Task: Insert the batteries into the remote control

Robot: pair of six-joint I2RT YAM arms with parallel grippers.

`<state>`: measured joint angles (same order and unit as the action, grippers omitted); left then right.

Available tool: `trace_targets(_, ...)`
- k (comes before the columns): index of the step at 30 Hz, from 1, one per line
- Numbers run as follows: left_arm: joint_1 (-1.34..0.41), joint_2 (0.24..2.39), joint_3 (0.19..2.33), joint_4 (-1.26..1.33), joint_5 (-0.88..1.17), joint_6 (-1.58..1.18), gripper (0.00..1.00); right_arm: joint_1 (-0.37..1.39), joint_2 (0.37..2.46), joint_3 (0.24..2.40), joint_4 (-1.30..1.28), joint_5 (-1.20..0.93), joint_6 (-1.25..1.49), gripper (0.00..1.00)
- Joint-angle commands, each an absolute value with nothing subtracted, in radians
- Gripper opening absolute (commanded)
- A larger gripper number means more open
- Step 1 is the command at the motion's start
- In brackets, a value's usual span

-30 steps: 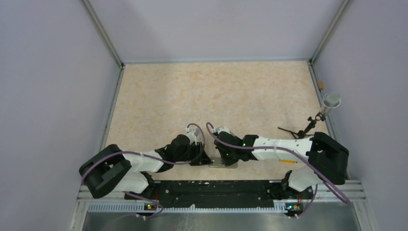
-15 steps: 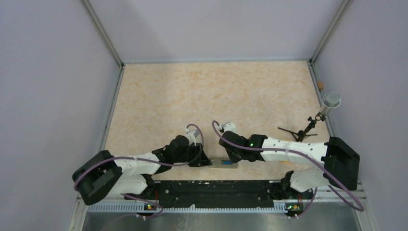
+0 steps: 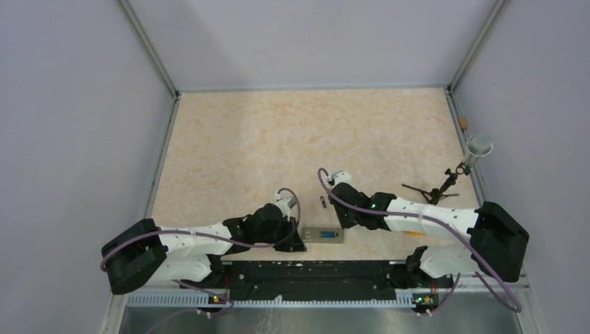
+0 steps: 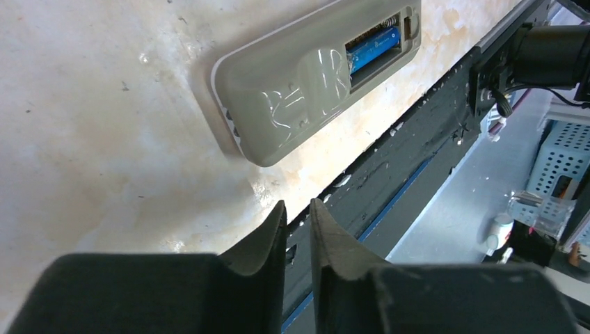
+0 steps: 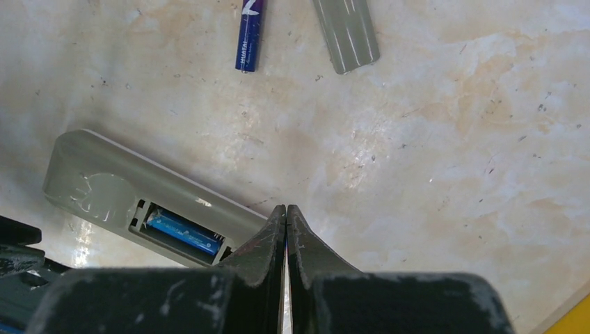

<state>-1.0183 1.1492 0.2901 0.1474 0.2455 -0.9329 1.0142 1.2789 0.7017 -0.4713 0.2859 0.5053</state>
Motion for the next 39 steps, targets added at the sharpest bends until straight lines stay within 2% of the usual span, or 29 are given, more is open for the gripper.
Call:
trace_targets(1, -1.056, 1.181, 0.352, 0.124, 0.183, -0.951, 0.16, 0.989, 1.251, 0.675, -0.370, 0.267, 0.473, 0.00)
trace_targets(7, -1.071, 1.270, 0.401, 0.120, 0.141, -0.955, 0.00, 0.976, 1.279, 0.644, -0.316, 0.247, 0.459, 0.00)
trace_targets(20, -1.071, 1.326, 0.423, 0.061, 0.043, -0.978, 0.00, 0.973, 1.349, 0.583, -0.235, 0.123, 0.415, 0.00)
trace_targets(39, -1.038, 1.401, 0.438, 0.026, -0.035, -0.974, 0.01, 0.973, 1.281, 0.515, -0.231, 0.054, 0.467, 0.00)
